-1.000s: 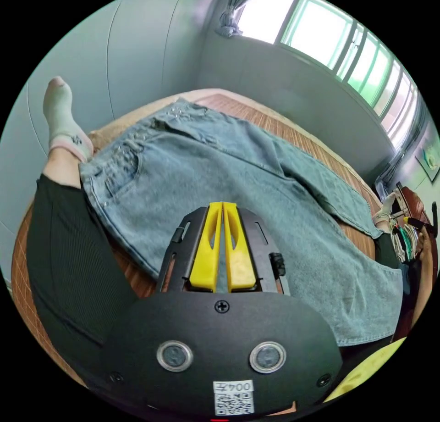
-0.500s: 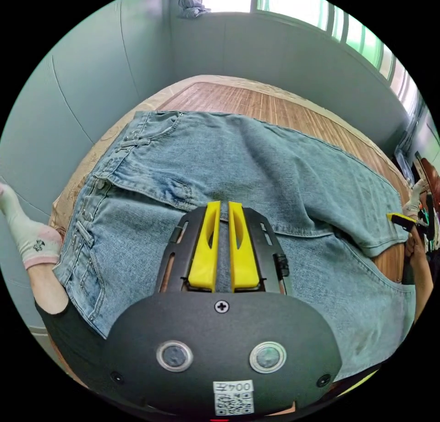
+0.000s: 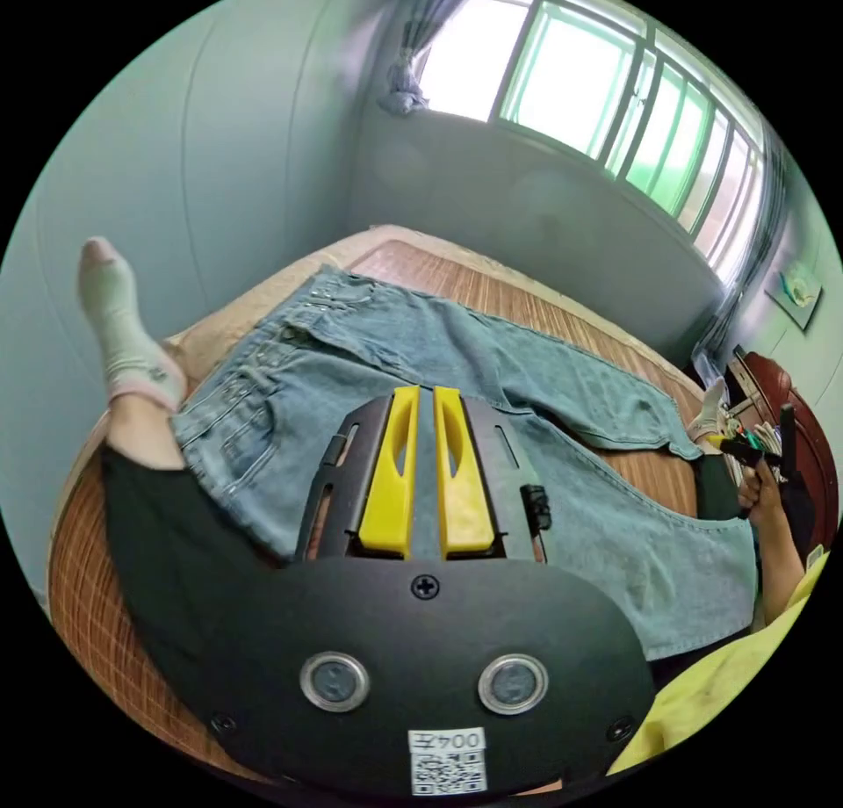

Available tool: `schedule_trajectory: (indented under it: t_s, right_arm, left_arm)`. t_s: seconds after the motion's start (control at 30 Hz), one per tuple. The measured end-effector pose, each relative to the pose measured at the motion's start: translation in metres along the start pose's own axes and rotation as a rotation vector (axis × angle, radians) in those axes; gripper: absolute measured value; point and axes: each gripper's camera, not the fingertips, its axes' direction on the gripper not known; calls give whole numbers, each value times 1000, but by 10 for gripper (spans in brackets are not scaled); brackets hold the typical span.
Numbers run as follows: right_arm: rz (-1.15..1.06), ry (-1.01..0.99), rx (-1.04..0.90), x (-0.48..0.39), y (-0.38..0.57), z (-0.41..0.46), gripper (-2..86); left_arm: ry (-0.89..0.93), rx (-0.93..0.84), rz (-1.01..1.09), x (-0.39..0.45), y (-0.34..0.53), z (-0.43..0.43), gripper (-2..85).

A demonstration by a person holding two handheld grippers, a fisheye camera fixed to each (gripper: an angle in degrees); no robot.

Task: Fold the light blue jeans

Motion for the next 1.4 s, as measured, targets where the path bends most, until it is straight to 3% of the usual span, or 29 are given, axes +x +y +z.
schedule_trajectory:
  t_s: [0.17,0.23,0.43,0.63,0.73,0.8,0.87,0.93,1.0,1.1,1.23,1.4]
  right_arm:
    - [91,44,23,26,108,-89,112]
    - [165,63,26,47,138,-113,112]
    - [345,154,15,83,221,-138,127]
    - [615,-67,28,128,284,-110,166]
    - [719,-221,68,148,300,-93,120]
    - [682,-231,125,144,297,-96,56]
    - [573,76,198,114,276,-119,55]
    - [433,212,238,86,251,-129,61]
    - [281,179,283,61,225,-128,77]
    - [136,-30,291,31,182,-93,116]
    - [-10,-275,169,-19,136,-1,155]
    - [-118,-260,77,-76,118,80,154]
  left_arm:
    - [-59,93,-25,-31,76,-97,18]
    - [16,209,-89,-45,95,-118,17]
    - [36,239,-210,-62,111,-123,17]
    - [15,196,-145,-51,108,-119,19]
    - [9,178,-146,-49,105,-114,22]
    - [12,165,-161,-51,103,-111,25]
    - [3,144,-182,-52,99,-109,31]
    - [2,107,-191,-54,94,-104,37]
    - [8,63,-226,-59,89,-96,46]
    - [7,4,-334,-73,83,-81,66]
    - [-98,-64,-400,-75,65,-59,86]
    - [-198,-155,-417,-74,34,-19,106]
